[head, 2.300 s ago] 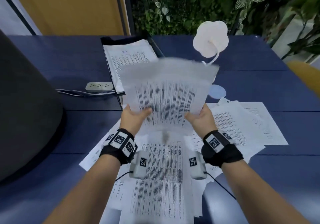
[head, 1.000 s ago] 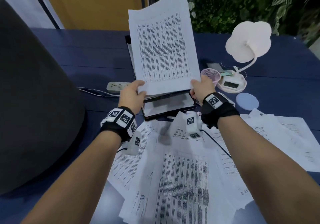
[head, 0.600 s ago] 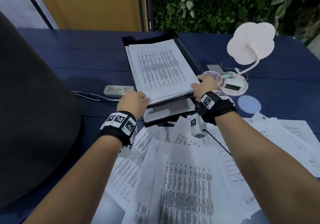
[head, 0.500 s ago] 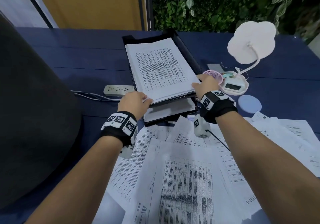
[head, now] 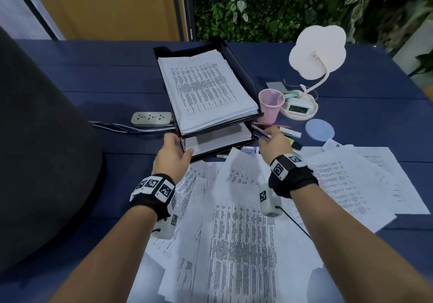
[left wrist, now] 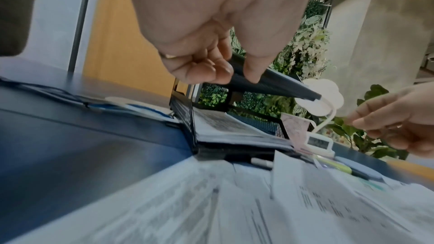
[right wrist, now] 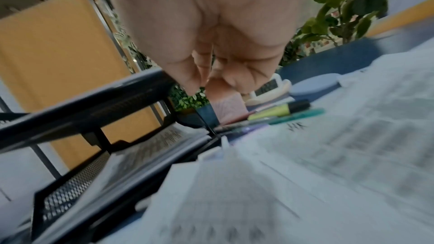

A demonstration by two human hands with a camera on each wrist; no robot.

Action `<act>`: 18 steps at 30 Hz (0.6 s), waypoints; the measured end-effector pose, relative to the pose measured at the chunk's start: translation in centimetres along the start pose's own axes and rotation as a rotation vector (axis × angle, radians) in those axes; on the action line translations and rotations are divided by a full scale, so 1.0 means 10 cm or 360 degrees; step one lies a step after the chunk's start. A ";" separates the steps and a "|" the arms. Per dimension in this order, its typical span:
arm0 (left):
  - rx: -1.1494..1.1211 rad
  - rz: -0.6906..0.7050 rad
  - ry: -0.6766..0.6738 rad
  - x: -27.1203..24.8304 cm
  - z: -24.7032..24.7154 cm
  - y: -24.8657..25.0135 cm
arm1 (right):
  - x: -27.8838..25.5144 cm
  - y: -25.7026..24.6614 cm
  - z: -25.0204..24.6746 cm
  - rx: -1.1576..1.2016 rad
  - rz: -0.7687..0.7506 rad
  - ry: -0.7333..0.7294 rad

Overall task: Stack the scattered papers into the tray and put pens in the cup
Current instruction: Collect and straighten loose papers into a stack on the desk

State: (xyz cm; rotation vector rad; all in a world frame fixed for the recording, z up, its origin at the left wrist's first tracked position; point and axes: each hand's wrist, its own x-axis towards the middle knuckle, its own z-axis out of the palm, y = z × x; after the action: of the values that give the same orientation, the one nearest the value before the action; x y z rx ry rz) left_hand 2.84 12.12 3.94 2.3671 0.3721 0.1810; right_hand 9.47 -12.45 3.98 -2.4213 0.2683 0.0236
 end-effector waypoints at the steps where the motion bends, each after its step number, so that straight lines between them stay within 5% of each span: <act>1: 0.0029 -0.0018 -0.0056 -0.05 0.04 -0.03 | -0.06 0.10 0.02 -0.0008 0.0044 -0.0039; 10: 0.0571 -0.0177 -0.0769 -0.46 0.56 -0.22 | -0.53 0.95 0.12 -0.0303 0.0376 -0.0345; 13: 0.0649 -0.0267 -0.0830 -0.59 0.68 -0.23 | -0.66 1.13 0.07 -0.0510 0.0458 -0.0421; 18: 0.0356 -0.0446 -0.0815 -0.72 0.77 -0.17 | -0.79 1.30 0.04 -0.0309 0.0467 -0.0403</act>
State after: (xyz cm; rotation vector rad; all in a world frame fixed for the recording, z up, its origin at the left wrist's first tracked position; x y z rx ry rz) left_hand -2.59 6.13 -3.03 2.4337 0.4829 -0.6151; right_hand -0.85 -20.30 -3.97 -2.5147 0.5218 0.5049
